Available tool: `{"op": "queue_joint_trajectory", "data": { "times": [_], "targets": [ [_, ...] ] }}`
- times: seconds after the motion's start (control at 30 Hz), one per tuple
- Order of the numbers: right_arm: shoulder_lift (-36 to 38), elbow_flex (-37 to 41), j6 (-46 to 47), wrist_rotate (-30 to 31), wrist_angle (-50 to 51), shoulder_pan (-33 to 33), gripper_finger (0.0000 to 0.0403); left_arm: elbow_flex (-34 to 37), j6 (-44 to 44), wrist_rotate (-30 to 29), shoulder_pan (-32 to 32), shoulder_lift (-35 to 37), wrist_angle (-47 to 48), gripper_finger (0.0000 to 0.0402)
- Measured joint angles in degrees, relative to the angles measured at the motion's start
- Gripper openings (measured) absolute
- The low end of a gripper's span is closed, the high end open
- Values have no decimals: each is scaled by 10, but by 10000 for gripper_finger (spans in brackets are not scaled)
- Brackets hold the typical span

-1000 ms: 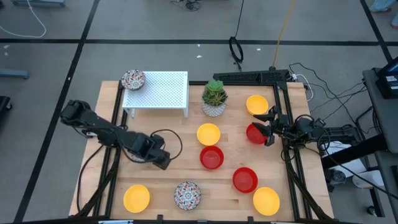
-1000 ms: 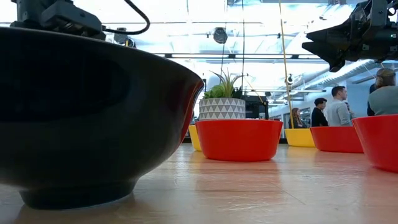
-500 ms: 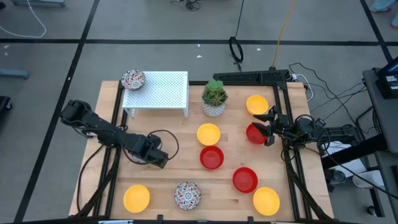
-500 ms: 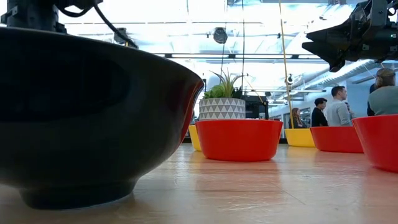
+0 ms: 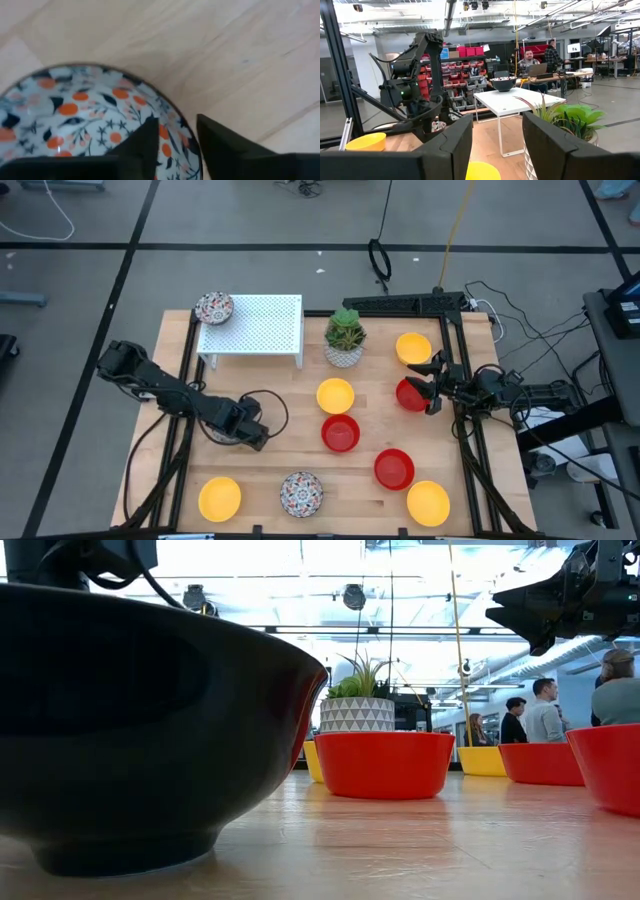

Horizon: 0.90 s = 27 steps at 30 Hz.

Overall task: Pick & Place Mini bowls
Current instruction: Stack the orange patterned bowl on top of the orange patterned bowl on the shelf

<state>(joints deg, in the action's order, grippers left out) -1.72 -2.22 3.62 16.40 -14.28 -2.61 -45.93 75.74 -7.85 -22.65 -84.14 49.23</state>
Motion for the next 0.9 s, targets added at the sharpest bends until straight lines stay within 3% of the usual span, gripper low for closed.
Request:
{"op": "queue_joint_trajectory", "data": {
  "times": [0.13,0.2,0.37,0.6,0.77,0.9],
  "targets": [
    [0,0,0,0,0,0,160,-1,-54,-12,-1,2,6,32],
    [0,0,0,0,0,0,160,-4,-67,-16,0,3,13,16],
    [0,0,0,0,0,0,160,-36,-120,-40,-3,-1,-12,34],
    [0,0,0,0,0,0,160,-90,-221,-89,-3,0,-80,12],
    [-1,0,0,0,0,0,160,-125,-314,-144,-3,0,-102,27],
    [-1,0,0,0,0,0,160,-145,-388,-197,1,0,-94,13]
  ]
}}
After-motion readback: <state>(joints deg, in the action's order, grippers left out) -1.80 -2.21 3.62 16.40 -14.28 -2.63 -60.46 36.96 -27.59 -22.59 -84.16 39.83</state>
